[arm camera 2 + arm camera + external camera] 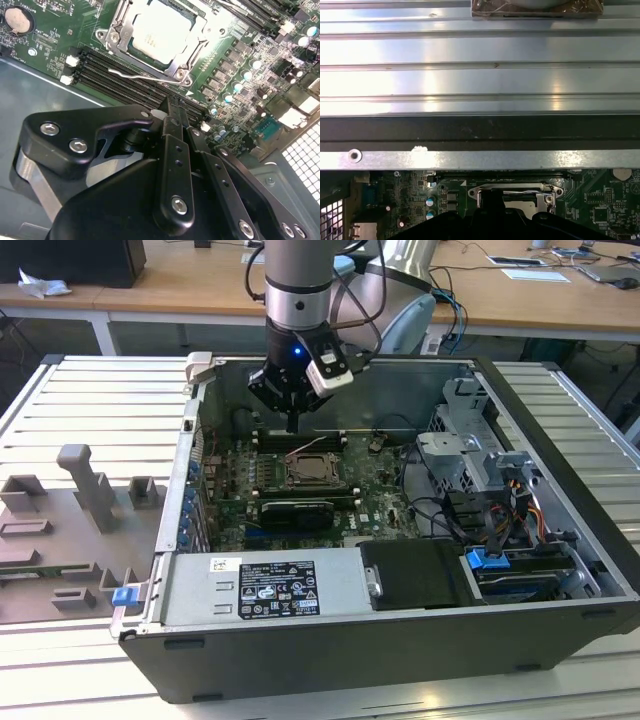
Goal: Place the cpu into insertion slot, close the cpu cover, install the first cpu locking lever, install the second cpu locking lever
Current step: 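Install the first cpu locking lever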
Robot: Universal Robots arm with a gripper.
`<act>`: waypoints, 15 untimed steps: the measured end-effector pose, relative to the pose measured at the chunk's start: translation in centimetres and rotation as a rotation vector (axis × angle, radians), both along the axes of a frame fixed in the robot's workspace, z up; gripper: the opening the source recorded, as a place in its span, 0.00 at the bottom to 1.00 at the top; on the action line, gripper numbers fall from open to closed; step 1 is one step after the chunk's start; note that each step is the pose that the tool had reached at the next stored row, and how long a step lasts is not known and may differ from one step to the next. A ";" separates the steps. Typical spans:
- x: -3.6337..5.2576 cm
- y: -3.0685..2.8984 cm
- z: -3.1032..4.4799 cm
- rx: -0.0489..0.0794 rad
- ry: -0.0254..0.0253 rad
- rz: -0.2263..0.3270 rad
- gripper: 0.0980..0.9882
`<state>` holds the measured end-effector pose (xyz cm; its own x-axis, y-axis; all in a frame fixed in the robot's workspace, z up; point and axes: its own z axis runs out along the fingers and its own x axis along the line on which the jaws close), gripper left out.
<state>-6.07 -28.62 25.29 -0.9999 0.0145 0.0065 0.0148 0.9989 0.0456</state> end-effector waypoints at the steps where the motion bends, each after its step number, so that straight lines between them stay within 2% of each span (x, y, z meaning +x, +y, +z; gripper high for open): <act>1: 0.00 -0.01 0.01 0.003 0.0000 0.000 0.01; 3: 0.00 0.00 0.00 0.022 -0.0001 0.000 0.01; 4: -0.01 0.00 0.00 0.040 0.0000 0.000 0.01; 5: -0.02 0.00 0.00 0.052 0.0000 0.000 0.01; 7: -0.02 0.00 0.00 0.070 -0.0001 0.000 0.01; 9: -0.02 -0.02 -0.03 0.072 -0.0009 0.000 0.01; 10: -0.02 -0.04 -0.04 0.071 -0.0039 0.000 0.01; 11: -0.02 -0.19 -0.07 0.070 -0.0150 0.001 0.01; 12: -0.02 -0.32 -0.08 0.069 -0.0201 0.001 0.01; 14: -0.02 -0.56 -0.16 0.067 -0.0262 0.001 0.01; 15: -0.02 -0.61 -0.30 0.066 -0.0264 0.001 0.01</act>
<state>-6.08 -29.23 24.99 -0.9997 0.0138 -0.0190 0.0116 0.9937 0.1117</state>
